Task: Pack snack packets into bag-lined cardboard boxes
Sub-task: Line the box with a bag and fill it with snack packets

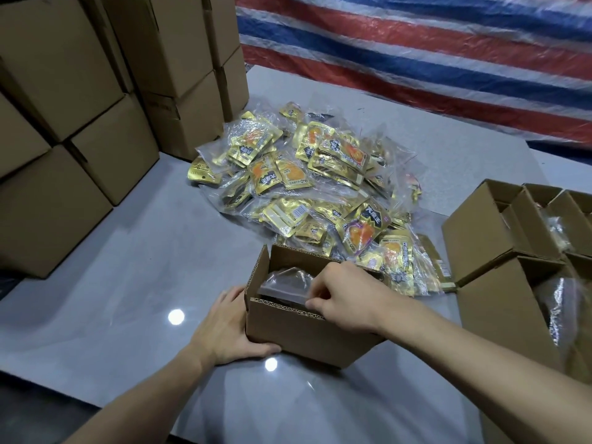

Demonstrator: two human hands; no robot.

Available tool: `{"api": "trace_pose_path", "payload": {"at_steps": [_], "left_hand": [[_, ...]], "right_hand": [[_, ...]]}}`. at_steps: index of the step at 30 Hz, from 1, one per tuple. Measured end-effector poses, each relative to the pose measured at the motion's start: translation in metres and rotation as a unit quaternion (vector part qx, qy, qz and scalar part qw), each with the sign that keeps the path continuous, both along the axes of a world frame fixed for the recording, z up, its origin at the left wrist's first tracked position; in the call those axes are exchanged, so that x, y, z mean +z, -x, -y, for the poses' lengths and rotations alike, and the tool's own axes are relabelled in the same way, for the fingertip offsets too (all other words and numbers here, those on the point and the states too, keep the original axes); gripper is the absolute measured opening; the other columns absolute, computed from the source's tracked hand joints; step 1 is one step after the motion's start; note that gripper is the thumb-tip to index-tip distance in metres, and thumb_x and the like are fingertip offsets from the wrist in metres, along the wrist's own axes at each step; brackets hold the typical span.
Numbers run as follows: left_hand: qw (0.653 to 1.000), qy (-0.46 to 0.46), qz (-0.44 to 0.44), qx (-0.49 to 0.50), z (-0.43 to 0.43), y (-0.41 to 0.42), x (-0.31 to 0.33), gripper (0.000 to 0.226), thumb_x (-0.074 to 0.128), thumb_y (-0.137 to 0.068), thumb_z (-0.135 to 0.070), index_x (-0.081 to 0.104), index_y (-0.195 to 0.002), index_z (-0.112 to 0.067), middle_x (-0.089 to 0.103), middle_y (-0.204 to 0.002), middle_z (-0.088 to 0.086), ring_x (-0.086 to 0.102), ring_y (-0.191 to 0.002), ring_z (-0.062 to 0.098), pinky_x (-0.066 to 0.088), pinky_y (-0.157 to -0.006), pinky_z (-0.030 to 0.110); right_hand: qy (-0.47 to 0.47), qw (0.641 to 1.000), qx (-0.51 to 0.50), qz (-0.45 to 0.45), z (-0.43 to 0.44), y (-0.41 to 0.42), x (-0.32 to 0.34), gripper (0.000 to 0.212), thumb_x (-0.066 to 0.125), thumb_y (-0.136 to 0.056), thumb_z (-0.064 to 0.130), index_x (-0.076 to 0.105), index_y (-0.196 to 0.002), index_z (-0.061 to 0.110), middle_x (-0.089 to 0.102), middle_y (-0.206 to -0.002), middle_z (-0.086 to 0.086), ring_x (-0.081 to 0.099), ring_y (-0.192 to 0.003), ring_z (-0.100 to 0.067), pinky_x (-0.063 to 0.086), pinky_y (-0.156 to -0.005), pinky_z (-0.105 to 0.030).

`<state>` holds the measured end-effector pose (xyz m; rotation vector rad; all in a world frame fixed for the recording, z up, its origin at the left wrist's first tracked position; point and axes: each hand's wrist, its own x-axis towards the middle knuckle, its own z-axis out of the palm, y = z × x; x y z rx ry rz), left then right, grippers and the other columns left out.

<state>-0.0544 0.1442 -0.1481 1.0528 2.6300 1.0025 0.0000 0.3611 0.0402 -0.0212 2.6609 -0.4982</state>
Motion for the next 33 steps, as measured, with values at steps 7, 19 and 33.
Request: {"api": "trace_pose_path", "payload": {"at_steps": [7, 19, 33], "left_hand": [[1.0, 0.008, -0.001, -0.004, -0.001, 0.001, -0.005, 0.07, 0.072, -0.058, -0.084, 0.063, -0.109, -0.037, 0.048, -0.11, -0.03, 0.052, -0.114, 0.009, 0.042, -0.096, 0.031], [0.999, 0.036, 0.012, 0.016, 0.001, -0.001, -0.005, 0.095, 0.061, -0.055, -0.094, 0.054, -0.134, -0.042, 0.05, -0.133, -0.023, 0.044, -0.126, 0.006, 0.032, -0.102, 0.024], [0.999, 0.032, 0.005, 0.023, 0.001, 0.0, -0.008, 0.084, 0.066, -0.053, -0.091, 0.061, -0.122, -0.043, 0.052, -0.124, -0.024, 0.047, -0.116, 0.004, 0.038, -0.099, 0.024]], "right_hand": [[0.002, 0.99, 0.007, 0.14, 0.006, 0.0, 0.001, 0.05, 0.032, -0.107, 0.048, 0.069, -0.099, 0.016, 0.068, -0.097, -0.007, 0.063, -0.099, -0.026, 0.046, -0.074, -0.03], [0.124, 0.985, -0.111, 0.048, -0.012, 0.01, 0.008, 0.063, 0.037, -0.104, 0.049, 0.072, -0.067, 0.013, 0.073, -0.067, -0.005, 0.07, -0.06, -0.022, 0.057, -0.061, -0.029], [0.134, 0.919, -0.317, -0.192, -0.061, 0.089, -0.017, 0.008, 0.063, -0.093, 0.021, 0.07, -0.09, 0.024, 0.071, -0.086, 0.003, 0.069, -0.082, -0.021, 0.058, -0.082, -0.047]]}}
